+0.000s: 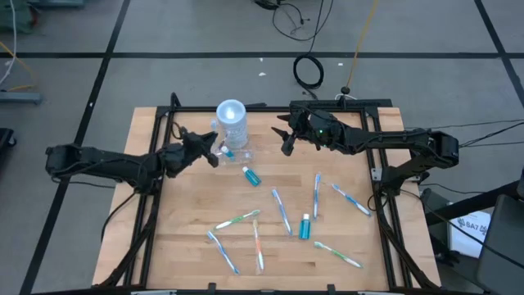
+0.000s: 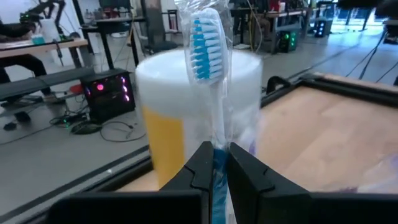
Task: Pick & Place toothbrushing station
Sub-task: Put the blue toothbrush into the transparent organizer
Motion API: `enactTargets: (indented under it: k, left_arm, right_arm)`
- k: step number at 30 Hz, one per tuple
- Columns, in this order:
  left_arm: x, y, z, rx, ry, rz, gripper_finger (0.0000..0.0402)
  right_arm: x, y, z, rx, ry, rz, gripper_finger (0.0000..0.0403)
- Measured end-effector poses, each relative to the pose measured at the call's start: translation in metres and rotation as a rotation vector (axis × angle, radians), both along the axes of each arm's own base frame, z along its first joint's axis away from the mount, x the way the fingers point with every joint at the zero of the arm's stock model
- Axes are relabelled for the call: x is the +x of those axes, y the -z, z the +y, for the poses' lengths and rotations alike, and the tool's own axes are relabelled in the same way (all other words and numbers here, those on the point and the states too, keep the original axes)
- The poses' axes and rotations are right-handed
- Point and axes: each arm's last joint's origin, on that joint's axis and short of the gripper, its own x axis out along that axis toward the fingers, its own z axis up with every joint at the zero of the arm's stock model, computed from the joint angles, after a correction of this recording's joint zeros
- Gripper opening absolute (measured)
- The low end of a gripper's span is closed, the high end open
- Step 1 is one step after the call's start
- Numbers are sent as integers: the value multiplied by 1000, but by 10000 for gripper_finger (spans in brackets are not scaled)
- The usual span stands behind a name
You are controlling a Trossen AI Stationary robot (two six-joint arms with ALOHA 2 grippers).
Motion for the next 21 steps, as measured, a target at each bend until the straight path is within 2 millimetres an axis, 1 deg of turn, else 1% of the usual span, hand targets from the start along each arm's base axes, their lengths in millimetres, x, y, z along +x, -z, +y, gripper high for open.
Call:
enactTargets:
  k: [4,7,11,18,21]
  left_arm:
    - [-10,18,1,-17,-15,-2,26]
    - [-16,30,3,-51,-64,5,26]
    - [-19,34,7,-78,-101,-8,26]
    - [-18,40,12,-136,-102,-17,26]
    - [-17,44,13,-143,-83,19,26]
  right_arm:
    - [0,0,0,0,0,1,201]
    - [0,0,0,0,0,0,201]
    - [0,0,0,0,0,0,201]
    - [0,0,0,0,0,0,201]
    - [0,0,0,0,0,0,201]
